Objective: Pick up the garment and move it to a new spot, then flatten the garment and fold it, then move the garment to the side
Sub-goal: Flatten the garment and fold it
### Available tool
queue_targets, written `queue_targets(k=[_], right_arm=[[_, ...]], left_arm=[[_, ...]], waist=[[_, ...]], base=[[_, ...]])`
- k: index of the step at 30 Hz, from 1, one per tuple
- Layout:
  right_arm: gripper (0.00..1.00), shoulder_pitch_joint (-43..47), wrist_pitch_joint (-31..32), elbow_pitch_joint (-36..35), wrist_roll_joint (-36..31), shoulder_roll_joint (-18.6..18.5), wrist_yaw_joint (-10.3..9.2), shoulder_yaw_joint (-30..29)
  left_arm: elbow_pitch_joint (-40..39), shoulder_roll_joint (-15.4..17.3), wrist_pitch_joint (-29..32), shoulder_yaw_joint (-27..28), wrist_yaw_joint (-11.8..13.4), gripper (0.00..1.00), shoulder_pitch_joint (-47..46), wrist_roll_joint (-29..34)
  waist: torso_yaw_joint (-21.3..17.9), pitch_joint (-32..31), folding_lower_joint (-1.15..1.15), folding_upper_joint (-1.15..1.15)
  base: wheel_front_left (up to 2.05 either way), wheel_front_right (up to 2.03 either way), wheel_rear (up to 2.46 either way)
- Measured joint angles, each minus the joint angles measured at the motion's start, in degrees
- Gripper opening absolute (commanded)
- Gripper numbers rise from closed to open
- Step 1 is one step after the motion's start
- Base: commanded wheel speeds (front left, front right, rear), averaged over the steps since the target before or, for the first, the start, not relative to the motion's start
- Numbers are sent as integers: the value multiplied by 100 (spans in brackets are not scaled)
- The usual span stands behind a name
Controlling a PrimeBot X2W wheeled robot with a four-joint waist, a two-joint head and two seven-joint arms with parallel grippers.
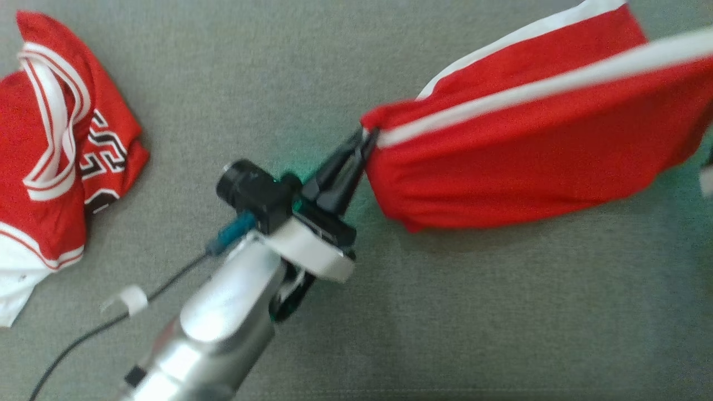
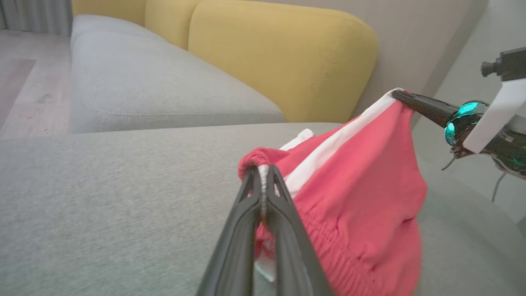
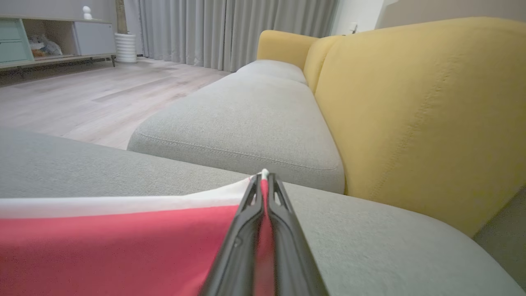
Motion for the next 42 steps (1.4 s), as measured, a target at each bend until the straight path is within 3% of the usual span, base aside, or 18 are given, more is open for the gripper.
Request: queue_targets(k=[2,8,9,10,11,16,22,26,27,29,37,42], right_arm=[[0,-847,3,732,1,-155,0,417],[0,-2031,-137,1920,113,-218,0,1225],[14,-2143,-172,2087,191,-213,0,1348],[75,-2232,-212,2249,305,-211,0,1459],[100,-2290,-255,2384,401,-212,-1,1548],[100,-2282,-309,2724,1136,-263,-1,2040],[100,-2064,-81,3212,1800,-677,-1,2365],[100,-2045,305,3468,2298,-725,-1,2537],[78,-2045,434,3456,2486,-737,-1,2588],[0,-2033,676,3394,2926,-771,-1,2655],[0,-1645,527,3336,3504,-894,-1,2855],[0,-1386,292,3584,3591,-1063,0,2804]], left_arm=[[391,-82,0,15,-1,0,-343,-259],[642,-194,0,-110,-1,0,-800,-598],[661,-196,0,-142,-1,47,-826,-644],[670,-198,0,-151,-1,100,-839,-657],[672,-200,0,-143,-1,100,-842,-656],[493,-218,0,143,41,100,-744,-274],[-673,-375,-1,845,598,100,256,680],[-1390,-453,-4,1148,778,100,938,1157],[-1517,-467,-4,1191,802,100,1068,1240],[-1703,-489,-4,1250,858,100,1301,1389],[-2053,-532,-4,1712,960,100,1920,1638],[-2104,-533,-4,1935,868,100,2203,1675]], waist=[[84,227,1,0],[259,558,1,0],[284,591,0,0],[309,614,0,0],[331,626,0,0],[382,544,-1,0],[442,364,-3,0],[588,297,-3,0],[630,277,-3,0],[702,214,-2,0],[723,-151,-2,0],[523,-443,-2,0]], base=[[0,0,0],[0,0,0],[0,0,0],[0,0,0],[0,0,0],[0,0,0],[0,0,0],[0,0,0],[0,0,0],[0,0,0],[0,0,0],[0,0,0]])
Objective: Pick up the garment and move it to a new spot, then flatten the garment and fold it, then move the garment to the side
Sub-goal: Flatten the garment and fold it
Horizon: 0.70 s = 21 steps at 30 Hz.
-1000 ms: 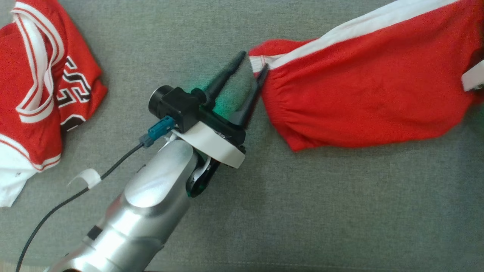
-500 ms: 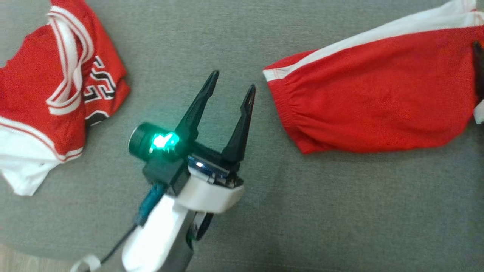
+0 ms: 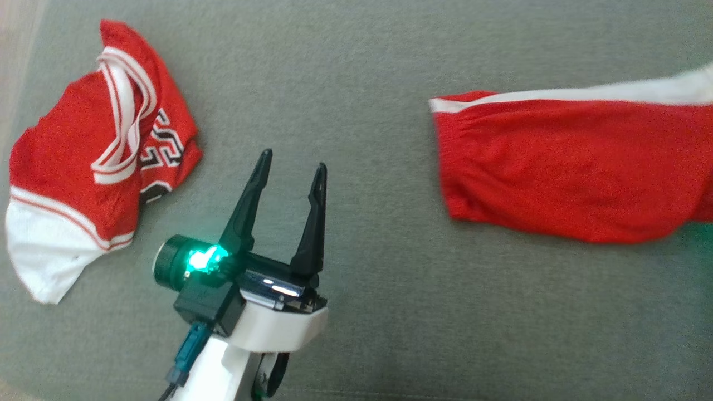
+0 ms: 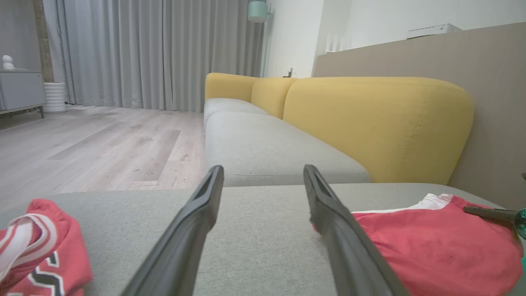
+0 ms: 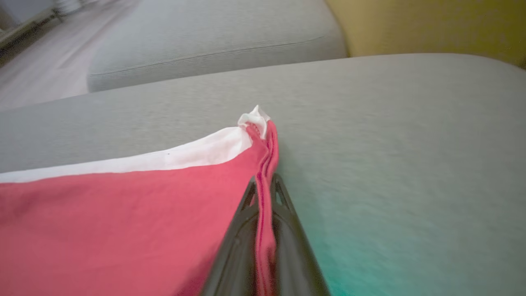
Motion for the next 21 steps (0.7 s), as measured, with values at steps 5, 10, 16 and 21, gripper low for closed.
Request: queue_targets(k=[5,10,16,21], right_arm=[[0,411,-232,245,38,-214,-1,-162],[0,338,-454,-21,-51,-137,-1,-292],[0,214,-498,-1111,-370,311,-1,-321],[0,272,-142,-2022,-744,1036,-1,-272]], left_arm=[[8,-5,0,34,-163,100,143,32],[47,-11,0,155,-213,100,157,52],[183,-14,0,151,-309,100,396,101],[193,-15,0,154,-312,100,420,101]], waist=[[-259,-261,0,0],[-464,-479,0,0],[-570,-732,-1,0],[-518,-879,0,0]], base=[[0,0,0],[0,0,0],[0,0,0],[0,0,0]])
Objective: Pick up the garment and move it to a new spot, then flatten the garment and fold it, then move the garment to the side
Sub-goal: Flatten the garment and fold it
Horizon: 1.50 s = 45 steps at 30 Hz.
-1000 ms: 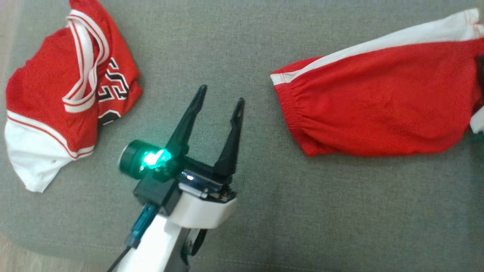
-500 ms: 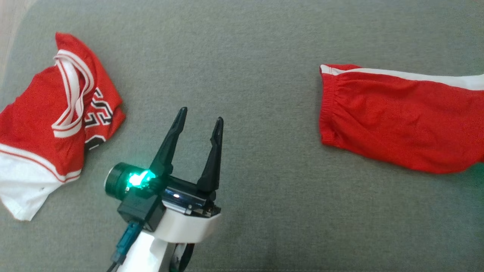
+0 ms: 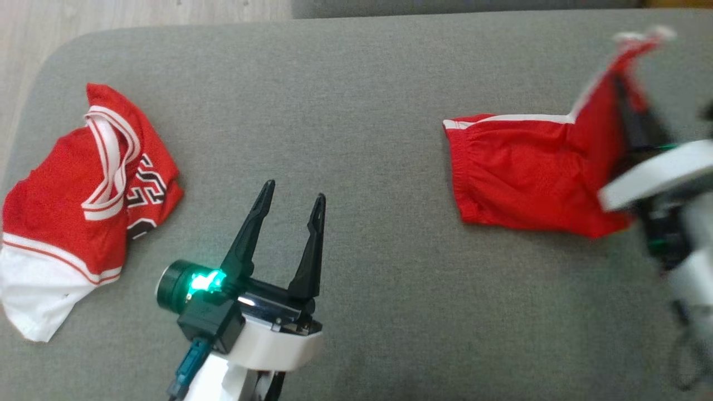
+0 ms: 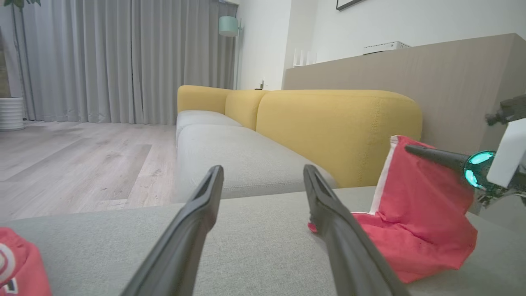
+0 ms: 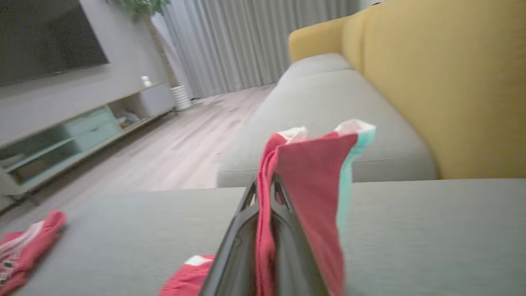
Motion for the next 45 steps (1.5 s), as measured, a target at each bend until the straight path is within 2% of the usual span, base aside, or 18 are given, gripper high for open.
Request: queue_targets(k=[1,4,5,6,7,9,12,16,20,24,26,32,45], right_arm=[[0,0,0,0,0,0,0,0],[0,155,205,-275,-319,693,0,89],[9,241,288,-292,-354,946,0,135],[88,340,371,-277,-380,1177,0,198],[100,454,444,-231,-419,1391,0,267],[100,704,460,-158,-475,1675,0,314],[100,933,60,-223,-559,1748,0,-10],[100,1083,-459,-477,-802,1402,0,-717],[100,2080,-573,-695,-1312,1068,0,-1405],[100,3190,-578,-1365,-2081,1206,0,-2303],[100,3558,-579,-1669,-2427,1448,0,-2620],[100,4369,-579,-1965,-3194,2013,0,-2670],[100,4423,-579,-1937,-3471,2080,0,-2560]], left_arm=[[0,0,0,0,0,100,0,0],[13,1,0,0,0,100,79,-18],[29,1,0,-15,0,100,87,-66],[32,1,0,-30,1,100,86,-108],[38,1,0,-60,1,100,86,-143],[64,1,0,-163,7,100,82,-219],[145,0,1,-194,62,100,85,-282],[288,0,0,-156,183,100,180,-294],[570,4,3,31,436,100,626,-258],[755,7,4,245,584,100,888,-193],[808,0,4,359,613,100,910,-127],[934,19,4,606,611,100,1416,140],[1042,16,5,764,456,100,1501,311]], waist=[[0,0,0,0],[53,-54,0,0],[77,-72,0,0],[106,-90,0,0],[141,-112,0,0],[228,-155,1,0],[316,-276,1,0],[369,-534,1,0],[388,-900,0,0],[390,-1181,-1,0],[388,-1287,-1,0],[304,-1573,-2,0],[232,-1641,1,0]], base=[[0,0,0],[0,0,0],[0,0,0],[0,0,0],[0,0,0],[0,0,0],[0,0,0],[0,0,0],[0,0,0],[0,0,0],[0,0,0],[0,0,0],[0,0,0]])
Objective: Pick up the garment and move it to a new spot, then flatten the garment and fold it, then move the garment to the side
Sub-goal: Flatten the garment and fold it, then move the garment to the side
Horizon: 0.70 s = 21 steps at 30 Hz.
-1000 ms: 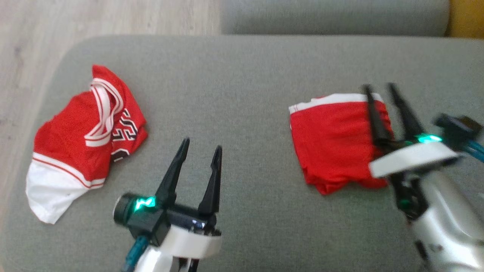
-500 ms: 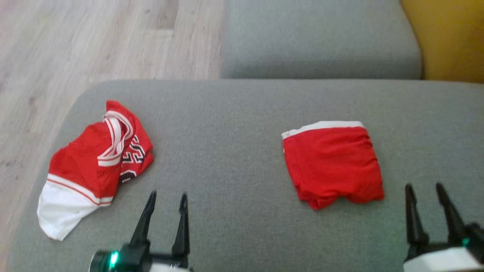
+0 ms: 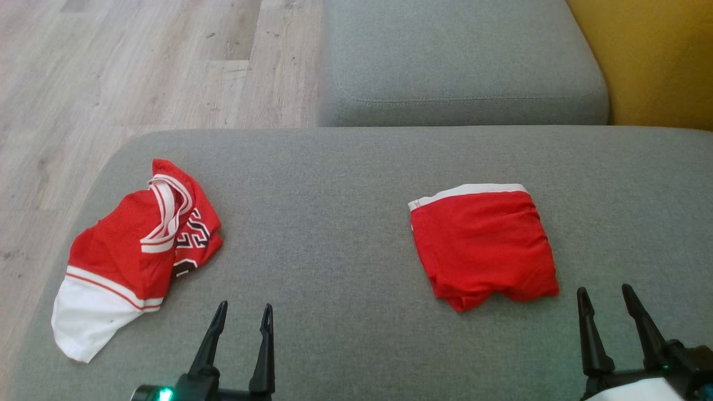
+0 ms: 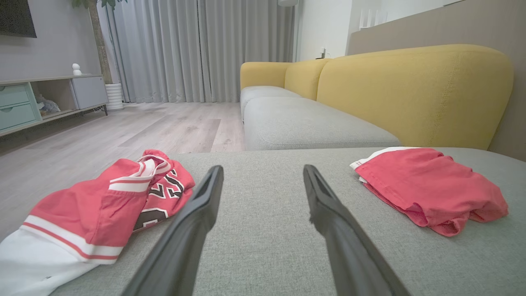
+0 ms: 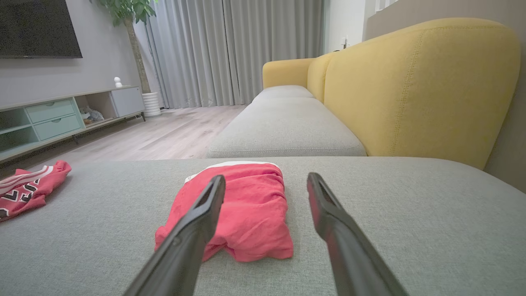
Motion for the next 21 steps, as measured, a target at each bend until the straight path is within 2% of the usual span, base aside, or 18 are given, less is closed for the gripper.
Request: queue_targets(k=[12,17,21], right_arm=[[100,2,0,41,-46,57,0,11],[100,-141,1,452,189,33,0,105],[100,-795,1,993,654,-193,0,185]], left_arm=[[27,-3,0,75,-29,100,-3,51],[-18,-3,0,116,-47,100,-37,51],[-100,-5,0,93,-44,100,-101,49]], waist=[[79,127,0,0],[148,351,0,0],[228,642,0,0]], base=[[0,0,0],[0,0,0],[0,0,0]])
